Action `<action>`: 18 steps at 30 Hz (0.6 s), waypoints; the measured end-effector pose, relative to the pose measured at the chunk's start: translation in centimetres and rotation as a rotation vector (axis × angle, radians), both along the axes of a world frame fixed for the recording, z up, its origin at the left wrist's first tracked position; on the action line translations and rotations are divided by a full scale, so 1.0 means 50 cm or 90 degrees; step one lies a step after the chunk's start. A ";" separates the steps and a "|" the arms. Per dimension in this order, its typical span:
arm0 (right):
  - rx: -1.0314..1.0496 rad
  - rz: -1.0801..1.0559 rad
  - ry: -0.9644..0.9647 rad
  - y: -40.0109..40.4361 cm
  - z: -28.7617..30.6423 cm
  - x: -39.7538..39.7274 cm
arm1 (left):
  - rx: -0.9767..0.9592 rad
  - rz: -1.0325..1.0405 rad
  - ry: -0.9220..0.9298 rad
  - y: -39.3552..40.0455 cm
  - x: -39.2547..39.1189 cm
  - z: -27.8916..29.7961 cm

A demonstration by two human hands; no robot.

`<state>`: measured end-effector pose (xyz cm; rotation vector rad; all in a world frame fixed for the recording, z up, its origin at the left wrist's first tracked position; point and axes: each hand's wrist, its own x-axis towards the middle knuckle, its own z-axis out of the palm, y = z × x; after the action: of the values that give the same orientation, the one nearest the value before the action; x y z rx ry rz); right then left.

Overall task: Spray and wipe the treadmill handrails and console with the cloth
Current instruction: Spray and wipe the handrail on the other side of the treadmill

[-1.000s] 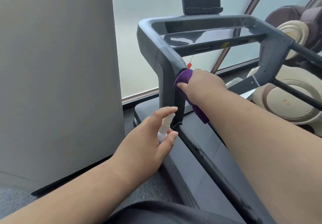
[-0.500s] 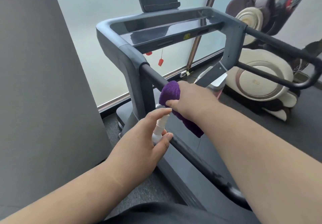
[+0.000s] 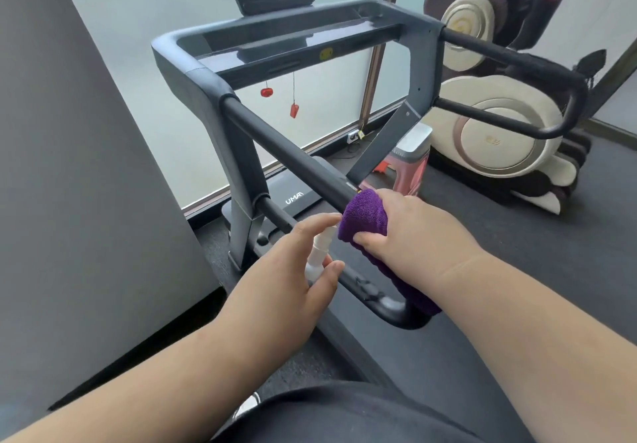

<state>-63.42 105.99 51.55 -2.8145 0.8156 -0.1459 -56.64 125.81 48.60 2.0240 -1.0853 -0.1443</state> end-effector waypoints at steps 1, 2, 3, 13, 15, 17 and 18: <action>0.009 0.003 -0.019 -0.003 -0.005 -0.020 | 0.005 0.007 -0.002 0.001 -0.021 -0.004; 0.018 0.004 -0.039 -0.006 -0.012 -0.038 | 0.012 0.016 -0.004 0.003 -0.040 -0.008; 0.026 0.003 -0.062 -0.008 -0.022 -0.056 | 0.022 0.024 -0.006 0.006 -0.057 -0.012; 0.270 -0.072 -0.421 0.015 -0.230 -0.190 | 0.076 0.074 -0.026 0.026 -0.165 -0.019; 0.307 -0.086 -0.438 0.025 -0.272 -0.208 | 0.071 0.072 -0.026 0.022 -0.180 -0.014; 0.314 -0.073 -0.438 0.022 -0.293 -0.220 | 0.069 0.065 -0.025 0.017 -0.192 -0.011; 0.316 -0.064 -0.438 0.019 -0.296 -0.222 | 0.070 0.060 -0.027 0.015 -0.197 -0.011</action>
<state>-74.51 106.96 36.73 -2.0451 0.6927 -0.7590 -66.49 126.56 48.08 2.1816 -1.0252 -0.1140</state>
